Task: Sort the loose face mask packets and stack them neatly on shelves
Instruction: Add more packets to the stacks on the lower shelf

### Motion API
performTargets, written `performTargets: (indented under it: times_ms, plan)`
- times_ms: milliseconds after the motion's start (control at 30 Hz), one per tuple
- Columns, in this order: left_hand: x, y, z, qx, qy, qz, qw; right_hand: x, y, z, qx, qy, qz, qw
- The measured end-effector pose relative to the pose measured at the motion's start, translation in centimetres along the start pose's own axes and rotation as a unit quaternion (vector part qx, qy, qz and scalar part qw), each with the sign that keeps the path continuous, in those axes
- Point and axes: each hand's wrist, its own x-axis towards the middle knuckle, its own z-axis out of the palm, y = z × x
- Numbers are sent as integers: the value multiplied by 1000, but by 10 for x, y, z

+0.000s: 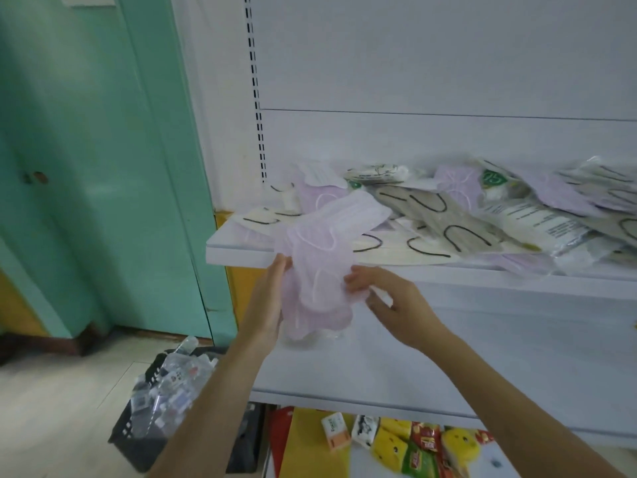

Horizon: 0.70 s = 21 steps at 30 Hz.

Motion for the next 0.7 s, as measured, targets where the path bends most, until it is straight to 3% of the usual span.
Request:
performTargets:
  times_ms: [100,200,233,367,433,500,567,600,700]
  plan:
    - [4,-1,-5,81,16,50,995,8,1,6,-32,-73,-4,997]
    - [2,0,-17,161,85,99,978,35,3,0,-63,7,4,998]
    - [1,0,-21,168,101,120,973,47,7,-2,-94,-1,9,996]
    - [-1,4,-34,184,166,162,955,79,19,4,-270,-179,93,941]
    - [-2,4,-41,183,192,166,950,82,24,10,-301,-135,85,940]
    - [-1,3,-47,173,218,171,945,82,23,10,-198,-36,60,978]
    - [-1,3,-50,162,237,171,943,85,20,2,-1,65,134,989]
    - [-1,3,-49,161,239,169,943,88,18,-4,115,125,188,967]
    - [-1,3,-43,162,226,170,945,101,16,-23,400,195,341,828]
